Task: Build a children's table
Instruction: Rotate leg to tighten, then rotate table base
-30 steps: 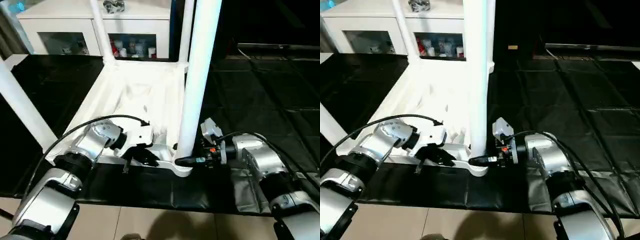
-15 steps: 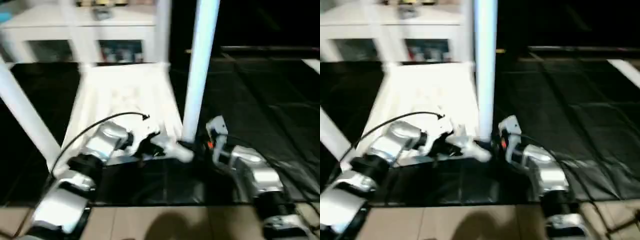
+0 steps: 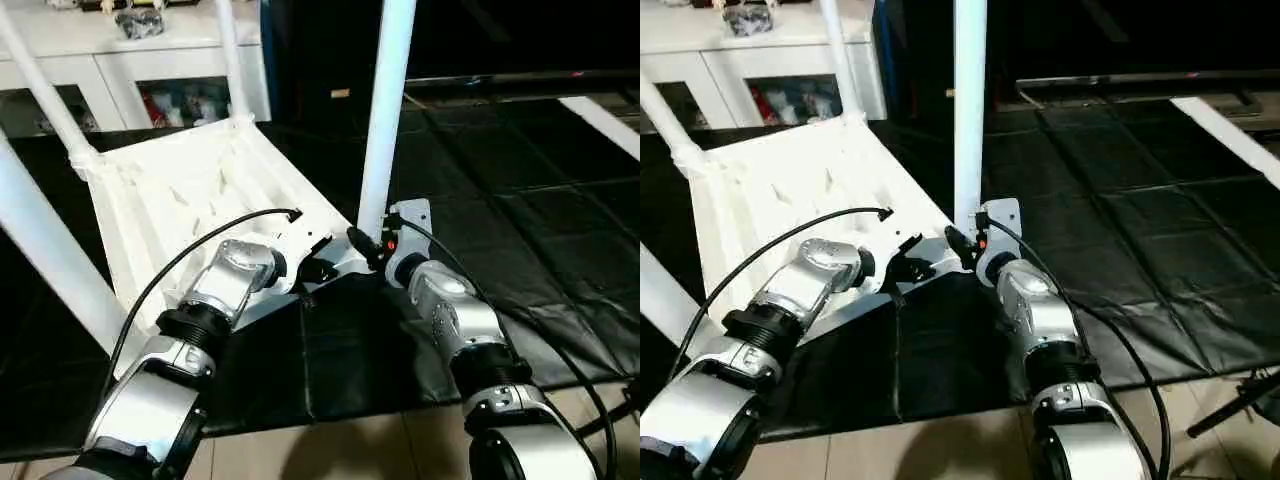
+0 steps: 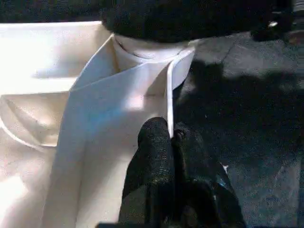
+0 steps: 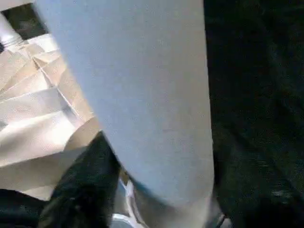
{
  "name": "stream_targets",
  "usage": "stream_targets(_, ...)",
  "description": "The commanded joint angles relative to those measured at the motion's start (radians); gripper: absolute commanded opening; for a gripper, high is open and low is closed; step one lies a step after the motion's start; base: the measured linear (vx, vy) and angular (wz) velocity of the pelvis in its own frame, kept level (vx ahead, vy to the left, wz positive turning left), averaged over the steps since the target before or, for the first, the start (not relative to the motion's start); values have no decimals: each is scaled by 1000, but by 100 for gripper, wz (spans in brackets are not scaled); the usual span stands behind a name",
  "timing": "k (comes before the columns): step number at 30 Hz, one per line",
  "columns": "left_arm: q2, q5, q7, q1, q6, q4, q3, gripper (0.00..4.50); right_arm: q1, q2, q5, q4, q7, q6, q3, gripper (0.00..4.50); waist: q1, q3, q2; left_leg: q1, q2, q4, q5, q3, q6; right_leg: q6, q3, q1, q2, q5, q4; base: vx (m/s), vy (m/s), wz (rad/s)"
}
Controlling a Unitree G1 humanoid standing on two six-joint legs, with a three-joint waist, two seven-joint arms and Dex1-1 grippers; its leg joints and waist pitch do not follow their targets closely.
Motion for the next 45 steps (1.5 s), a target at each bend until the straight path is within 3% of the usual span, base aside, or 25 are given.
stream_targets(1, -3, -15, -49, -10, -62, -53, -28, 0, 41, 5, -4, 28, 49, 13, 58, 316, 13, -81, -1, 2, 77, -48, 72, -36, 163, -178, 88, 72, -117, 74, -25, 0, 0, 0)
stream_targets(3, 11, -11, -64, -9, -80, -44, -33, 0, 71, -25, -7, 0, 85, -10, 68, 331, 19, -77, -1, -1, 73, -47, 41, -30, 169, -180, 87, 72, -118, 43, -30, 0, 0, 0)
stream_targets(6, 36, -6, -85, -11, -121, -30, -35, 0, 136, -90, 14, -80, 187, -38, 70, 360, 38, -70, -13, 0, 72, -53, -21, -24, 142, -125, 86, 76, -115, -107, -51, 0, 0, 0)
stream_targets(7, 46, -4, -90, -12, -135, -24, -34, 0, 162, -120, 27, -114, 227, -45, 58, 374, 45, -69, -8, 4, 76, -54, -33, -25, 133, -107, 87, 72, -115, -151, -55, 0, 0, 0)
stream_targets(8, 53, -7, -91, -12, -147, -23, -28, 0, 187, -155, 47, -148, 271, -45, 41, 378, 50, -70, -12, 5, 79, -55, -33, -27, 127, -95, 88, 72, -115, -165, -56, 0, 0, 0)
stream_targets(10, 56, -9, -91, -13, -154, -22, -23, 0, 202, -176, 59, -169, 297, -45, 29, 402, 56, -70, -9, 6, 84, -55, -28, -30, 125, -97, 89, 68, -115, -160, -53, 0, 0, 0)
stream_targets(11, 59, -16, -90, -13, -169, -22, -13, 0, 225, -209, 78, -201, 343, -40, 18, 402, 59, -70, -15, 5, 84, -55, -31, -28, 125, -98, 89, 68, -114, -157, -54, 0, 0, 0)
stream_targets(14, 65, -40, -95, -11, -176, -35, 4, 0, 261, -271, 105, -242, 413, -60, 4, 433, 66, -70, -17, 1, 80, -53, -28, -28, 128, -94, 88, 69, -115, -160, -53, 0, 0, 0)
stream_targets(15, 68, -52, -100, -7, -179, -45, 10, 0, 276, -298, 122, -261, 446, -50, -2, 443, 67, -68, -23, -3, 75, -52, -31, -26, 130, -85, 87, 73, -115, -174, -57, 0, 0, 0)
stream_targets(18, 76, -61, -107, 1, -184, -64, 14, 0, 295, -326, 161, -298, 493, -16, -13, 443, 69, -69, -22, -4, 72, -52, -25, -26, 135, -77, 84, 72, -113, -195, -59, 0, 0, 0)
stream_targets(20, 80, -66, -114, 4, -183, -74, 16, 44, 300, -337, 172, -315, 514, -7, -11, 450, 73, -70, -23, -4, 75, -49, -8, -27, 146, -79, 83, 70, -111, -182, -56, 0, 0, 0)
stream_targets(25, 91, -88, -140, 22, -153, -127, 26, 76, 302, -338, 190, -361, 537, 10, 8, 450, 84, -67, -23, -1, 80, -52, -16, -27, 135, -92, 84, 67, -114, -194, -55, 0, 0, 0)
stream_targets(29, 113, -119, -133, 63, -123, -217, 55, 107, 307, -307, 259, -463, 566, 92, 39, 450, 85, -67, -20, 0, 82, -54, -24, -28, 127, -79, 83, 65, -112, -213, -58, 0, 0, 0)
stream_targets(32, 125, -154, -137, 98, -85, -288, 74, 138, 318, -299, 279, -512, 593, 80, 55, 450, 86, -67, -15, 2, 87, -56, -39, -30, 111, -83, 86, 63, -116, -211, -57, 0, 0, 0)
stream_targets(33, 133, -171, -144, 124, -60, -337, 82, 145, 323, -295, 293, -533, 607, 84, 63, 450, 83, -67, -9, 3, 84, -57, -43, -30, 104, -84, 86, 62, -113, -210, -57, 0, 0, 0)
stream_targets(37, 167, -254, -151, 256, 67, -578, 127, 179, 348, -271, 369, -619, 624, 143, 68, 450, 80, -66, -14, 0, 92, -63, -54, -33, 91, -100, 90, 68, -118, -191, -52, 0, 0, 0)
stream_targets(40, 175, -284, -125, 313, 128, -675, 153, 203, 350, -253, 396, -643, 607, 172, 65, 450, 77, -60, -14, 2, 82, -63, -67, -28, 91, -86, 88, 61, -110, -244, -64, 0, 0, 0)
stream_targets(41, 181, -307, -117, 355, 171, -740, 163, 203, 339, -237, 405, -645, 574, 194, 55, 450, 80, -60, -22, 5, 83, -65, -80, -28, 83, -81, 89, 62, -113, -270, -66, 0, 0, 0)
stream_targets(43, 197, -344, -112, 432, 236, -840, 175, 230, 321, -225, 418, -643, 547, 234, 56, 450, 73, -54, -16, 2, 88, -72, -98, -32, 66, -81, 89, 60, -111, -301, -67, 0, 0, 0)
stream_targets(45, 220, -360, -108, 493, 277, -905, 179, 245, 308, -219, 437, -639, 535, 271, 59, 450, 71, -51, -16, 10, 76, -69, -119, -26, 56, -56, 91, 57, -108, -354, -80, 0, 0, 0)
